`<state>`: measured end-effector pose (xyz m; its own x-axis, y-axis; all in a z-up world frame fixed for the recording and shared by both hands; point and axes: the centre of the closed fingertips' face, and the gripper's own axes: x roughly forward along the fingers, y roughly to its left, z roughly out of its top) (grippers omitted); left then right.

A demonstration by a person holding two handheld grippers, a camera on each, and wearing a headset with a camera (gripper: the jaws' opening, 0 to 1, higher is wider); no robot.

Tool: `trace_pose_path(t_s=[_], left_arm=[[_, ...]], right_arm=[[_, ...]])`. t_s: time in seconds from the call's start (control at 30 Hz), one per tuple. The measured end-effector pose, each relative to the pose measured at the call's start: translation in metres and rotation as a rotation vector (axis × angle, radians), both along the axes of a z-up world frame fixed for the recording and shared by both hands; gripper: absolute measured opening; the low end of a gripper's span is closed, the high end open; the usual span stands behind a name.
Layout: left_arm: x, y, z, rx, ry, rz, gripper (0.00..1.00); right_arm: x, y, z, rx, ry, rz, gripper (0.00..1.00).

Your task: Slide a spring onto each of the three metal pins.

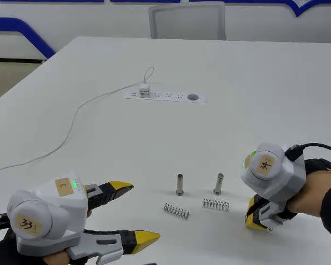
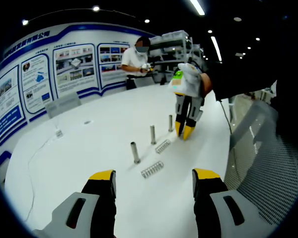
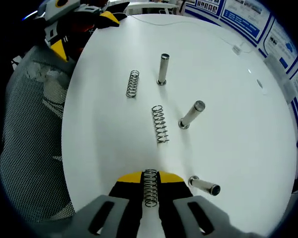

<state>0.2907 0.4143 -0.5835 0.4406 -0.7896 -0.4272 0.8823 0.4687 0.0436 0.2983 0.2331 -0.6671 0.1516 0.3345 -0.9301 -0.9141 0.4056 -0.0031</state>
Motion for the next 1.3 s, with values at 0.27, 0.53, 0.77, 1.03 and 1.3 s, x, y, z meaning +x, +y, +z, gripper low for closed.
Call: trace_pose_path(t_s=[0.27, 0.53, 0.77, 1.03, 1.3], left_arm=[[-0.002, -0.002, -0.001, 0.005, 0.000, -0.010, 0.64], [-0.002, -0.003, -0.001, 0.009, 0.001, -0.016, 0.64], [-0.003, -0.004, -0.001, 0.014, 0.001, -0.016, 0.64], [-0.002, -0.003, -0.002, 0.018, 0.000, -0.017, 0.64], [-0.003, -0.003, -0.002, 0.018, 0.001, -0.018, 0.64]], right_arm=[[0.005, -0.005, 0.015, 0.069, -0.044, -0.074, 0.11], [0.005, -0.003, 0.027, 0.154, -0.079, -0.135, 0.11], [0.008, -0.007, 0.031, 0.178, -0.102, -0.167, 0.12], [0.009, -0.008, 0.036, 0.196, -0.120, -0.180, 0.12], [0.010, -0.010, 0.037, 0.204, -0.128, -0.194, 0.12]])
